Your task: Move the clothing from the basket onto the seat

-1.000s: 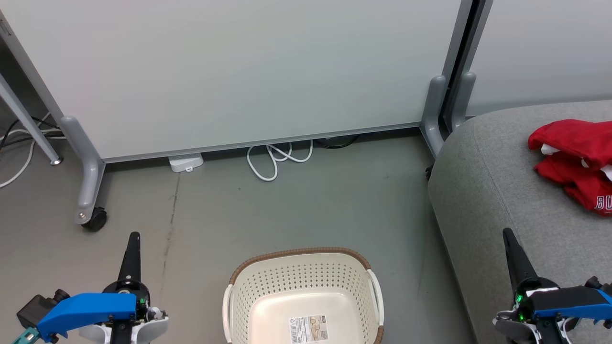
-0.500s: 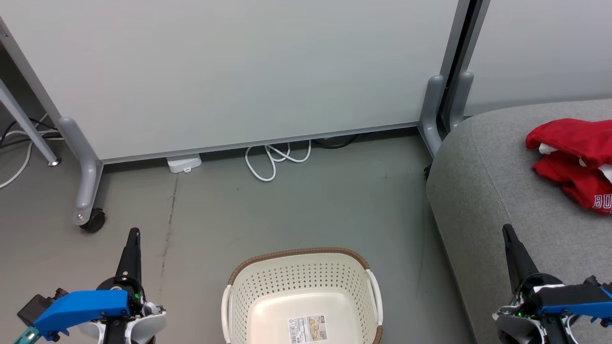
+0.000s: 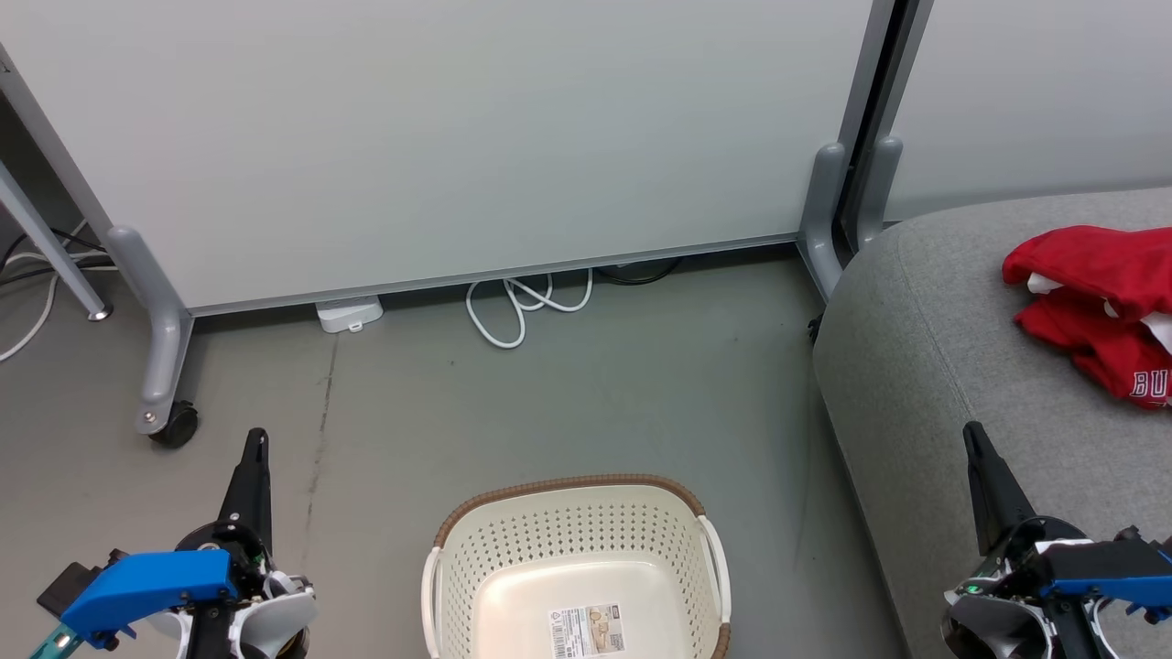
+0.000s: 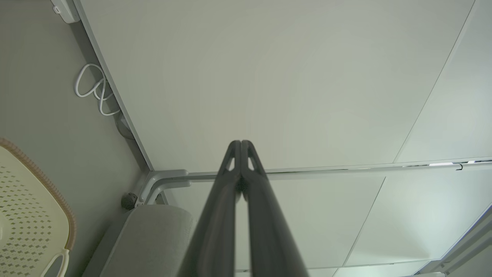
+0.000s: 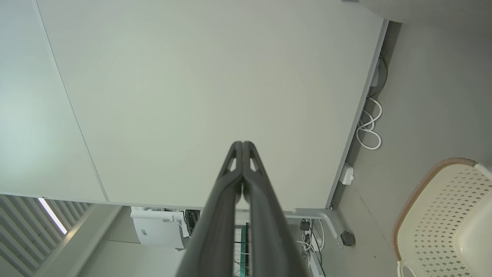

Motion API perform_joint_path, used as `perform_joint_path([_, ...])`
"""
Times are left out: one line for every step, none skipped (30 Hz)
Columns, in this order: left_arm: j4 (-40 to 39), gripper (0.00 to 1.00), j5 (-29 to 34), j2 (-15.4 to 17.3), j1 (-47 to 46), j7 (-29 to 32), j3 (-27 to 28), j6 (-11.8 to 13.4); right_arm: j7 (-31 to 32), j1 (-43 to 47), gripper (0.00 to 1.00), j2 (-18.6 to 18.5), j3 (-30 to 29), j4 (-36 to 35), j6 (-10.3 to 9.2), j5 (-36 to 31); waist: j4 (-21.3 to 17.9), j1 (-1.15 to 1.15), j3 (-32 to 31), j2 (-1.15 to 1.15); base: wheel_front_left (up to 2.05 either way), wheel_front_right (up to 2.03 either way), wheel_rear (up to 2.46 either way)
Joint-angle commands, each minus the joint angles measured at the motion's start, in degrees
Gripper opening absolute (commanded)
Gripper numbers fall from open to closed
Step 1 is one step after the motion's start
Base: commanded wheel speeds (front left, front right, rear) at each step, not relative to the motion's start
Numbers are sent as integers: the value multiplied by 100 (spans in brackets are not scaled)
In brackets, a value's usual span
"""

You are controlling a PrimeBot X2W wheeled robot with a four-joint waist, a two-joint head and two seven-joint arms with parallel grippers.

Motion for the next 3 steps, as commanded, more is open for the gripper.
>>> perform_joint_path([-15, 0, -121, 17, -86, 36, 22, -50, 39, -80, 0, -7, -17, -14, 2, 124, -4, 0, 0, 0, 0, 0, 0])
perform_joint_path([-14, 0, -158, 17, -91, 46, 25, -51, 44, -85, 0, -7, -19, -13, 2, 162, -6, 0, 0, 0, 0, 0, 0])
perform_joint_path([-14, 0, -178, 17, -92, 54, 26, -51, 54, -88, 0, -7, -20, -13, 2, 185, -7, 0, 0, 0, 0, 0, 0])
